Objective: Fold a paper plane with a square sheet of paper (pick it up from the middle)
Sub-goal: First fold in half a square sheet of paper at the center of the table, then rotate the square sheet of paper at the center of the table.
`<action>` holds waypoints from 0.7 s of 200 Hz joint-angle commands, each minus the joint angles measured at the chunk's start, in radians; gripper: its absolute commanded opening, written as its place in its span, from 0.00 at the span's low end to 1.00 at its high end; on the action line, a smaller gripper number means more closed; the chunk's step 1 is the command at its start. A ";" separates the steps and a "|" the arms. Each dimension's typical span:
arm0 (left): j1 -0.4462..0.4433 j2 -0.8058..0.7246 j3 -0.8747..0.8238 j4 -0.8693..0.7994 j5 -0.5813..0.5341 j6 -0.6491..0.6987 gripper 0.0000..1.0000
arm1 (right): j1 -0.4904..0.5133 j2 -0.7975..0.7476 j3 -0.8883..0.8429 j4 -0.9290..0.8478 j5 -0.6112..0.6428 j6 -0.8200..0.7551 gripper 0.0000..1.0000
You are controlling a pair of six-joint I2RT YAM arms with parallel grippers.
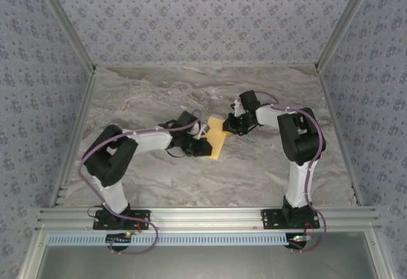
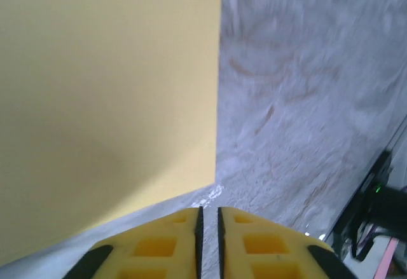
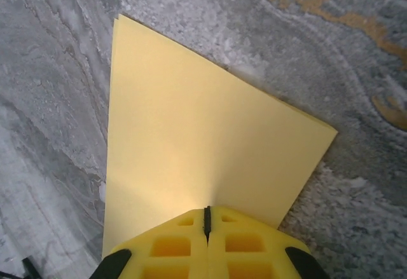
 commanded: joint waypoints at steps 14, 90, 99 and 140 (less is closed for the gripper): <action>0.138 -0.110 0.046 -0.108 -0.140 -0.041 0.37 | 0.113 -0.085 0.048 -0.052 0.137 0.011 0.10; 0.325 -0.148 -0.027 -0.151 -0.310 -0.145 0.76 | 0.316 0.021 0.157 -0.138 0.295 0.029 0.25; 0.329 -0.152 -0.027 -0.161 -0.328 -0.143 0.82 | 0.326 0.025 0.158 -0.152 0.306 0.021 0.25; 0.334 -0.162 -0.033 -0.166 -0.368 -0.126 0.98 | 0.348 0.018 0.114 -0.233 0.302 -0.078 0.24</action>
